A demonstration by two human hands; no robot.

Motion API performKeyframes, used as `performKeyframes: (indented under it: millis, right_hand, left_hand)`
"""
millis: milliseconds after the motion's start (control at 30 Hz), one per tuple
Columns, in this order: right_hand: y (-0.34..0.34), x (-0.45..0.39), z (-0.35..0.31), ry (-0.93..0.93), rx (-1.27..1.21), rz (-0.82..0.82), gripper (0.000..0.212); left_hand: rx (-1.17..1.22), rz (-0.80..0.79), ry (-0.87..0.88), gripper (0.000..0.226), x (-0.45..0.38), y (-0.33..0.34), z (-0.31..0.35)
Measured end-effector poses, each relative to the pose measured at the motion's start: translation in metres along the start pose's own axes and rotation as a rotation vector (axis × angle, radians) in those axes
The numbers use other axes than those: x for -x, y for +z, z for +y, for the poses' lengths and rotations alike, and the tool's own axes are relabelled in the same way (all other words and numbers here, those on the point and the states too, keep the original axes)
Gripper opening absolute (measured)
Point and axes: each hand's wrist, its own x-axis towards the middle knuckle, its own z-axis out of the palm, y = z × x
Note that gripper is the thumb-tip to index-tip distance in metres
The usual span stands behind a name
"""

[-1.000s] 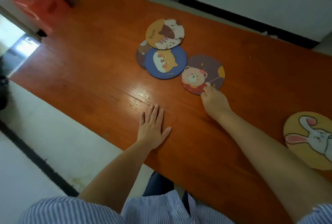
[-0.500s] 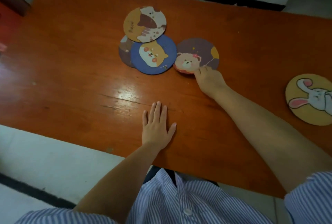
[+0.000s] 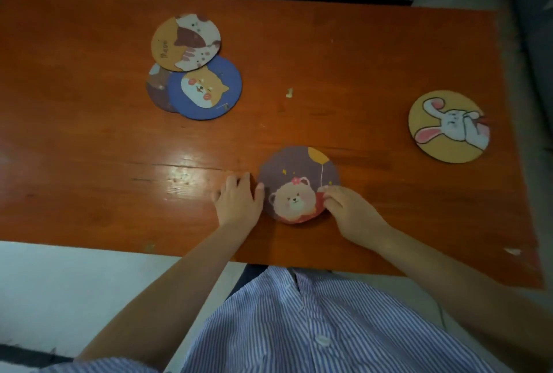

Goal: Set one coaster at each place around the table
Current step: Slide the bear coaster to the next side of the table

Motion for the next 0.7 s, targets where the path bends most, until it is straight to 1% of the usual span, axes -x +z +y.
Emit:
performKeyframes:
  millis: [67,133,167,200,233,300,333,367,433,467,500,567,600,700]
  right_hand:
    - [0.001,0.015,-0.003,-0.065,-0.004,0.001,0.023]
    - [0.001,0.023,-0.003,-0.126,-0.032,0.000,0.013]
    - [0.000,0.025,-0.002,-0.129,-0.059,0.004,0.009]
    - [-0.002,0.024,-0.001,-0.070,-0.108,0.012,0.010]
    - [-0.004,0.021,0.001,0.052,-0.170,0.040,0.015]
    - [-0.008,0.008,0.004,0.403,-0.282,0.079,0.030]
    - [-0.012,0.000,0.004,0.569,-0.363,0.059,0.039]
    - [-0.015,-0.008,0.004,0.695,-0.470,0.016,0.047]
    - [-0.019,-0.021,0.006,0.843,-0.642,-0.029,0.054]
    - [-0.021,-0.025,0.008,0.894,-0.690,-0.043,0.053]
    - [-0.022,-0.025,0.011,0.920,-0.713,-0.048,0.048]
    - [-0.022,-0.020,0.018,0.884,-0.690,-0.049,0.029]
    - [-0.022,-0.015,0.020,0.847,-0.660,-0.064,0.023]
    - [-0.019,0.005,0.026,0.787,-0.587,-0.169,0.022]
  left_hand:
    - [-0.005,-0.103,-0.003,0.048,0.011,0.002,0.013]
    - [0.041,-0.168,-0.022,0.050,0.021,0.005,0.021]
    - [0.080,-0.180,-0.050,0.051,0.024,0.006,0.024]
    - [0.120,-0.180,-0.084,0.051,0.026,0.006,0.026]
    - [0.164,-0.168,-0.116,0.049,0.026,0.006,0.028]
    - [0.274,-0.132,-0.164,0.040,0.027,0.006,0.032]
    - [0.335,-0.114,-0.191,0.035,0.027,0.005,0.034]
    - [0.393,-0.100,-0.226,0.032,0.027,0.005,0.036]
    - [0.490,-0.074,-0.299,0.028,0.028,0.006,0.040]
    - [0.544,-0.053,-0.334,0.025,0.029,0.007,0.042]
    - [0.608,-0.029,-0.364,0.021,0.028,0.008,0.043]
    - [0.712,0.006,-0.386,0.022,0.028,0.007,0.046]
    - [0.712,0.017,-0.359,0.026,0.027,0.006,0.047]
    - [0.628,0.033,-0.206,0.034,0.023,0.007,0.047]
